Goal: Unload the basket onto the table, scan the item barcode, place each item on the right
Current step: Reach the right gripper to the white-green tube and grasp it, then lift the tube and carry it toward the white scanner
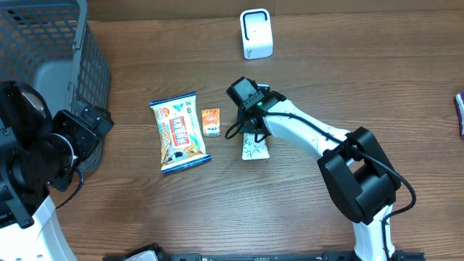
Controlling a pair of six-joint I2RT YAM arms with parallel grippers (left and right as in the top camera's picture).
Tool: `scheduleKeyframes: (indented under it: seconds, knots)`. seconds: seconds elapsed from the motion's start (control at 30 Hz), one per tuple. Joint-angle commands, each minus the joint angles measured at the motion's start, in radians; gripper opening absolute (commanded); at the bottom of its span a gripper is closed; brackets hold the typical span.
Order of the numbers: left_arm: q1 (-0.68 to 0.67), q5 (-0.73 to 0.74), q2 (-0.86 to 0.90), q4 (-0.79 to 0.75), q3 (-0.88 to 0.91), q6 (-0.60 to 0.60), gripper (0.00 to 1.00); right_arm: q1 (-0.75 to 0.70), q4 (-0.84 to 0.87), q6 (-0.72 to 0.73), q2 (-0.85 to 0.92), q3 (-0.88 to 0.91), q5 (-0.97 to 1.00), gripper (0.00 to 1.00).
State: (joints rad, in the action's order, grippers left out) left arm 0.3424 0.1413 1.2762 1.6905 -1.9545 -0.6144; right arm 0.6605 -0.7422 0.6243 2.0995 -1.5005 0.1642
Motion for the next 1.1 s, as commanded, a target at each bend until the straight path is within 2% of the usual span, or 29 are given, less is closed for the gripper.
scheduleKeyframes:
  seconds: [0.0, 0.1, 0.17, 0.2, 0.27, 0.33, 0.47, 0.53, 0.67, 0.83, 1.07]
  knots:
    - [0.006, 0.001, -0.005, -0.001, -0.002, 0.008, 1.00, -0.008, -0.004, -0.003, 0.008, 0.001, 0.006, 0.53]
    - [0.006, 0.001, -0.005, -0.001, -0.002, 0.009, 1.00, -0.010, -0.003, -0.003, 0.008, 0.001, -0.009, 0.42]
    - [0.006, 0.001, -0.005, -0.001, -0.002, 0.009, 1.00, -0.014, -0.004, -0.003, 0.008, -0.002, -0.033, 0.38]
    - [0.006, 0.001, -0.005, -0.001, -0.002, 0.008, 1.00, -0.018, -0.006, -0.004, 0.008, -0.006, -0.050, 0.32]
    - [0.006, 0.001, -0.005, -0.001, -0.002, 0.008, 1.00, -0.029, -0.016, -0.003, 0.008, -0.016, -0.078, 0.13]
    - [0.006, 0.001, -0.005, -0.001, -0.002, 0.008, 1.00, -0.046, -0.047, -0.003, 0.006, -0.036, -0.117, 0.04]
    - [0.006, 0.001, -0.005, -0.001, -0.002, 0.008, 1.00, -0.108, -0.137, -0.004, -0.004, -0.103, -0.233, 0.04]
    - [0.006, 0.001, -0.005, -0.001, -0.002, 0.008, 1.00, -0.156, -0.186, -0.047, -0.013, -0.150, -0.352, 0.04]
    - [0.006, 0.001, -0.005, -0.001, -0.002, 0.008, 1.00, -0.284, -0.262, -0.171, -0.016, -0.235, -0.822, 0.04]
    - [0.006, 0.001, -0.005, -0.001, -0.002, 0.009, 1.00, -0.415, -0.263, -0.235, -0.016, -0.240, -1.366, 0.04]
    - [0.006, 0.001, -0.005, -0.001, -0.002, 0.008, 1.00, -0.501, -0.262, -0.241, -0.016, -0.240, -1.694, 0.04]
